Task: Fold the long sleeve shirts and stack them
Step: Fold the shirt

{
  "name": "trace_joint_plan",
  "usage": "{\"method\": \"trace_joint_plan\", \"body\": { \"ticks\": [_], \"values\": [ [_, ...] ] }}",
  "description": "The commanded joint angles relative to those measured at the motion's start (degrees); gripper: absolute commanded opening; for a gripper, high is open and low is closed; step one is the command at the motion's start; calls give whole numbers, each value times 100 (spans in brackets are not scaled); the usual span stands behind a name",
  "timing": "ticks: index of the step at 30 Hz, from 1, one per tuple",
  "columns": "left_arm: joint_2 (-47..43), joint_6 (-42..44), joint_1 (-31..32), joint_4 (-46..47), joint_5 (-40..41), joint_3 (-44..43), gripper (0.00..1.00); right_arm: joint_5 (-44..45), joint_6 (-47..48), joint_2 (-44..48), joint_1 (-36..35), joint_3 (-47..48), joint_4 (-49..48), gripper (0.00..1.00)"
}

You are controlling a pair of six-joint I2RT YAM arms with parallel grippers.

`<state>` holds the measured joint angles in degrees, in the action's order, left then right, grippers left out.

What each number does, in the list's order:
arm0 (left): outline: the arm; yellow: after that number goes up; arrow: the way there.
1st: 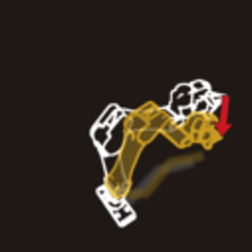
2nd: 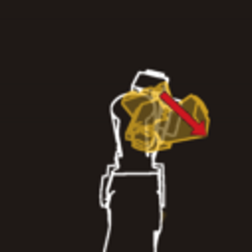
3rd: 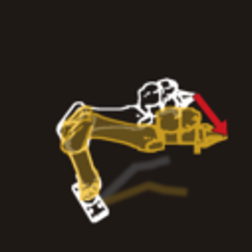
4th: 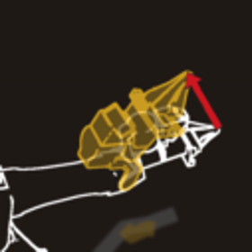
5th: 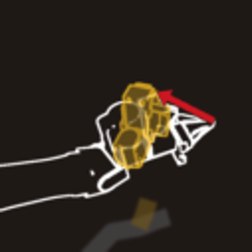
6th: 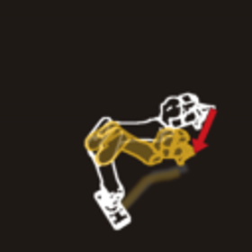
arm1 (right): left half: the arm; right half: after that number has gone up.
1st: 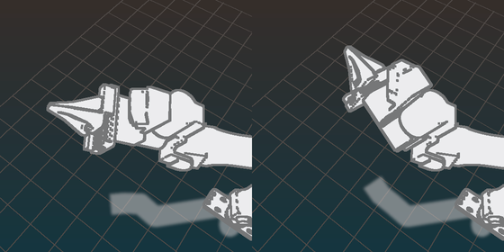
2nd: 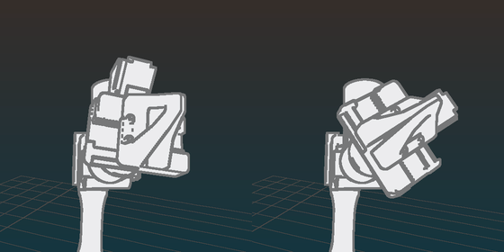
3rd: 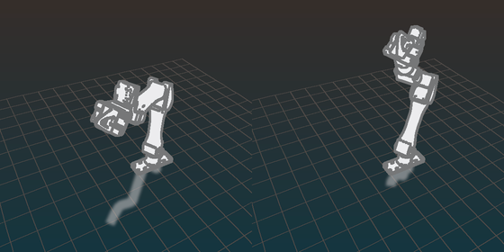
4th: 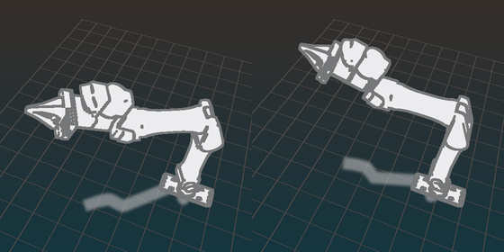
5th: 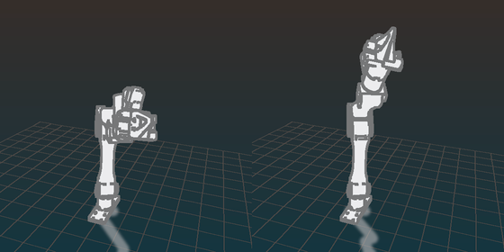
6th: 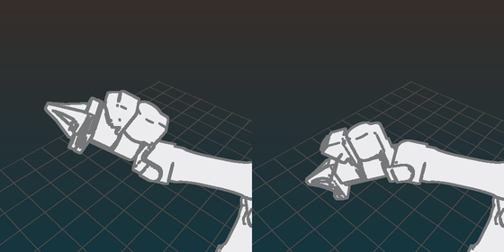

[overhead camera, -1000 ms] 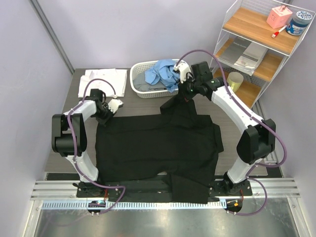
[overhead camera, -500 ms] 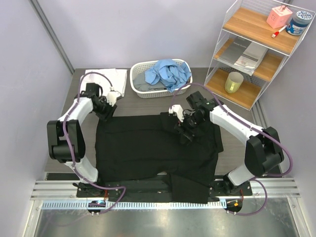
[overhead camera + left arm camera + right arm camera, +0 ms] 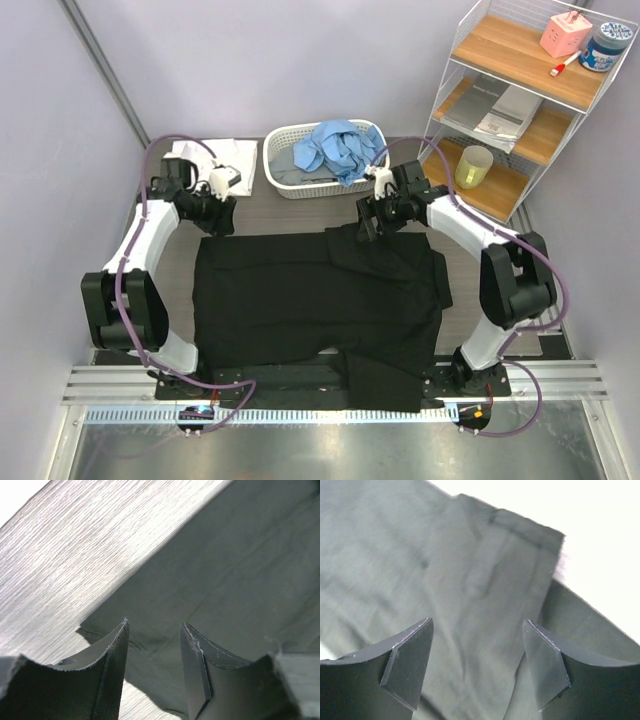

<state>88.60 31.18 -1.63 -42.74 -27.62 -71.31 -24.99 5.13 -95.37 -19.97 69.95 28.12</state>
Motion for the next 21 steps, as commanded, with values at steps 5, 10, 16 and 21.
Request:
{"method": "trace_joint_plan", "body": {
  "ticks": [5, 10, 16, 21],
  "values": [
    [-360, -428, -22, -94, -411, -147, 49, 732, -442, -912, 45, 545, -833, 76],
    [-501, -411, -22, -147, -402, -111, 53, 628, -390, -1281, 45, 642, -843, 72],
    [-519, -507, -22, -182, -420, -234, 55, 119, -715, -1502, 133, 844, -729, 64],
    [-571, -560, -30, -235, -464, -340, 55, -715, -645, -1065, 142, 854, -667, 9]
  ]
}}
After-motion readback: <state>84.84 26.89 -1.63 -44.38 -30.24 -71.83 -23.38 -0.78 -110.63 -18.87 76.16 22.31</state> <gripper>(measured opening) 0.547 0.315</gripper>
